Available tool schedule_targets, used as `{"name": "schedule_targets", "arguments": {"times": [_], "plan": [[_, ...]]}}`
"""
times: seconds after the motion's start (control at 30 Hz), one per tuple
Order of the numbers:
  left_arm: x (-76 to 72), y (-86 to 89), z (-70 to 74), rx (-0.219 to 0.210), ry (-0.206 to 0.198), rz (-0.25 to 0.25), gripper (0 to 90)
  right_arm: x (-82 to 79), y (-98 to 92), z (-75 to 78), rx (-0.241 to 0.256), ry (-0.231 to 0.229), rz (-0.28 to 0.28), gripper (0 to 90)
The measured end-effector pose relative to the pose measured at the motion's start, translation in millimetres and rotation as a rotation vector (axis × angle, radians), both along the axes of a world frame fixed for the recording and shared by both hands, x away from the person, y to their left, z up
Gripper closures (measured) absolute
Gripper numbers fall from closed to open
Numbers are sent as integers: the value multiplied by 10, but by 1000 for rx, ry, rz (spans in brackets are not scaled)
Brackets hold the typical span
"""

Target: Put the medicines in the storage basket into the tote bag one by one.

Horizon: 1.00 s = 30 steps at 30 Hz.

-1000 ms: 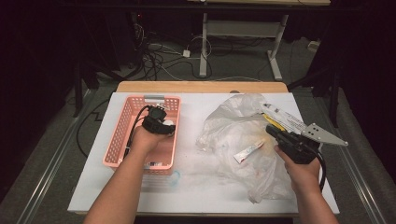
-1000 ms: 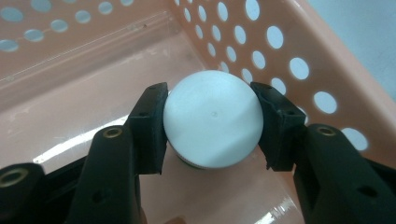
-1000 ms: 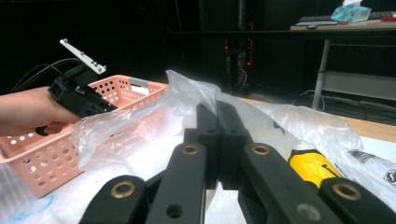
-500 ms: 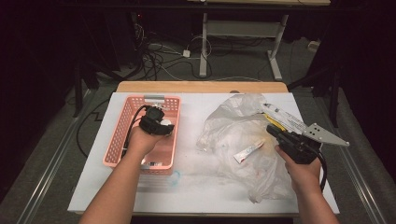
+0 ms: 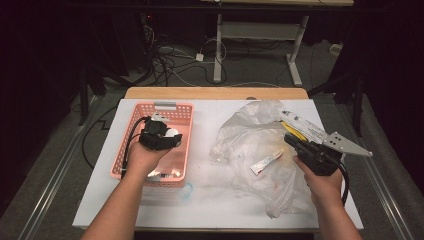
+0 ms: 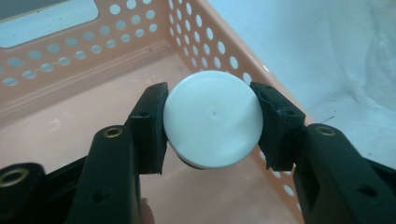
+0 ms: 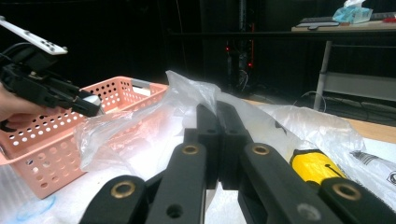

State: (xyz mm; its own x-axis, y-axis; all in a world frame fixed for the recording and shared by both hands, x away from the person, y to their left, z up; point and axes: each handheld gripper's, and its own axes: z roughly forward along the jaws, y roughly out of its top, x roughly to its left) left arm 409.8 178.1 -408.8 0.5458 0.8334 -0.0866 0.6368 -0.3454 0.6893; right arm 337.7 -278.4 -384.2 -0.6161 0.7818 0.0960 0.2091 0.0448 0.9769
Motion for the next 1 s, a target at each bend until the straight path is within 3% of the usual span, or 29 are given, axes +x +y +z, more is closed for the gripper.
{"name": "schedule_targets", "arguments": {"times": [0.6,0.83,1.0], "plan": [[-468,147,73,-87,-111,1,486,-6,4,-5,-6,3,0,900],[-582,121,34,-108,-136,0,486,-11,18,-5,-7,3,2,900],[-658,83,26,-92,-149,-24,486,-18,25,-6,-13,2,4,900]]}}
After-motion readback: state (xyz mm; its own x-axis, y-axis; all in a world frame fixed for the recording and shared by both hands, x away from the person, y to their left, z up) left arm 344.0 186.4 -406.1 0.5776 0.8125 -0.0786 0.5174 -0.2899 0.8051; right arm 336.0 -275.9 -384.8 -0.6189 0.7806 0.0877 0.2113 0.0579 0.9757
